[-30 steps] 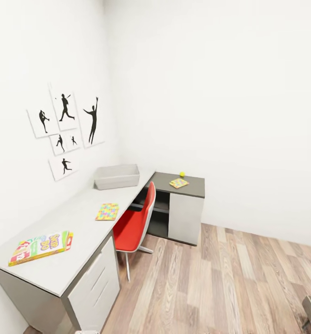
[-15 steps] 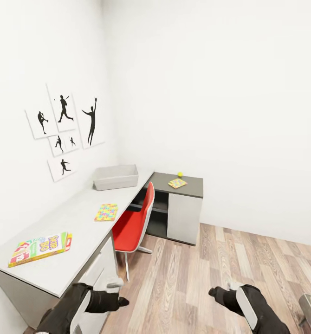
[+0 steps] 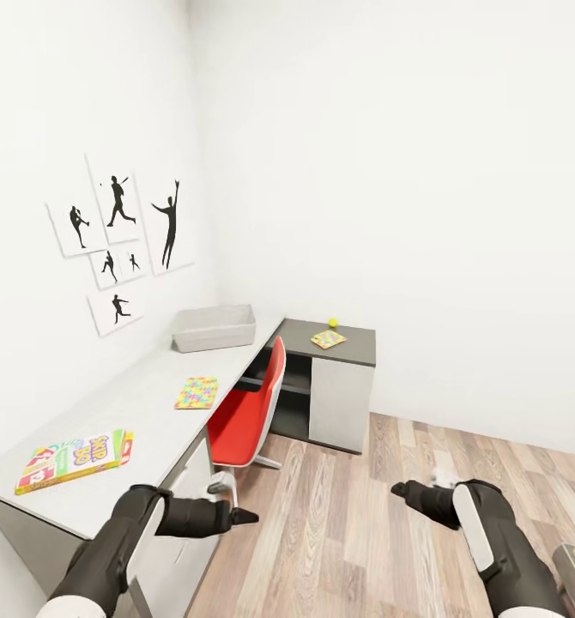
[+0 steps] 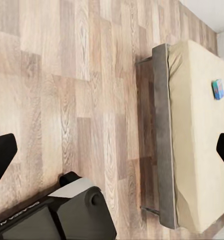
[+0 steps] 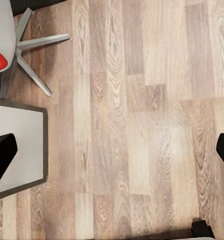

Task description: Put all the toys in the child's room - the three board games (two on the bed and one on the table), the two jigsaw puzzles on the table, and the tennis ball on the table - inside the toy box on the table in the child's room.

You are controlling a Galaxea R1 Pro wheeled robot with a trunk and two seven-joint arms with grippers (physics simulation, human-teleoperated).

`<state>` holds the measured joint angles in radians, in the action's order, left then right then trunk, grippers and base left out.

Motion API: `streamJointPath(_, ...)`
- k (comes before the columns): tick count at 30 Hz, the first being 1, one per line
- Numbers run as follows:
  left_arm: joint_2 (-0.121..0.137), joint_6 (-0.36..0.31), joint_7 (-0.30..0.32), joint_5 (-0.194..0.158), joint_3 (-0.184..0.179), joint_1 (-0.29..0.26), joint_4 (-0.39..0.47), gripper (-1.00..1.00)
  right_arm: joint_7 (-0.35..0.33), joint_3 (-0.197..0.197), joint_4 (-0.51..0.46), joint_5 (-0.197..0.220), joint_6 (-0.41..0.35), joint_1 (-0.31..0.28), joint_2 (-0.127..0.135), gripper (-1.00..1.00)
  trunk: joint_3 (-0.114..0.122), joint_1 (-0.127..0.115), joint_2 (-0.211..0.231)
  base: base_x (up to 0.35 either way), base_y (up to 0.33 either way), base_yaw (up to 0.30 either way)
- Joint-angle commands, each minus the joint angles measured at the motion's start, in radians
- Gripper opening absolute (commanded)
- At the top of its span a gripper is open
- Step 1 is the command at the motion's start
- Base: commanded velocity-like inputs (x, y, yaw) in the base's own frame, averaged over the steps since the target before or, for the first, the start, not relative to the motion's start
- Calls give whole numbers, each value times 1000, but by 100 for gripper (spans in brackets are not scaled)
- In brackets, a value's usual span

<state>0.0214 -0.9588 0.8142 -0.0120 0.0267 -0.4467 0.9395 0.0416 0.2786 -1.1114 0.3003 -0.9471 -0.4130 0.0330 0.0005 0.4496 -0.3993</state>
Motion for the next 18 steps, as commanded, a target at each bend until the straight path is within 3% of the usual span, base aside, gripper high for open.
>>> streamJointPath(1,0,-8,11,0,8,-1,0,100,4,1,-12,6,-12,0,0,100,0,0,-1,0,0,0)
streamJointPath(7,2,-15,58,-2,48,-3,11,100,-1,15,-62,18,-50,-1,0,100,0,0,-1,0,0,0)
streamJointPath(12,8,-20,114,-3,80,-4,16,100,-9,22,-102,82,-63,-1,-1,100,0,0,-1,0,0,0)
streamJointPath(18,48,-28,198,-4,93,-4,22,100,-12,20,-132,130,-84,-1,0,100,0,0,-1,0,0,0)
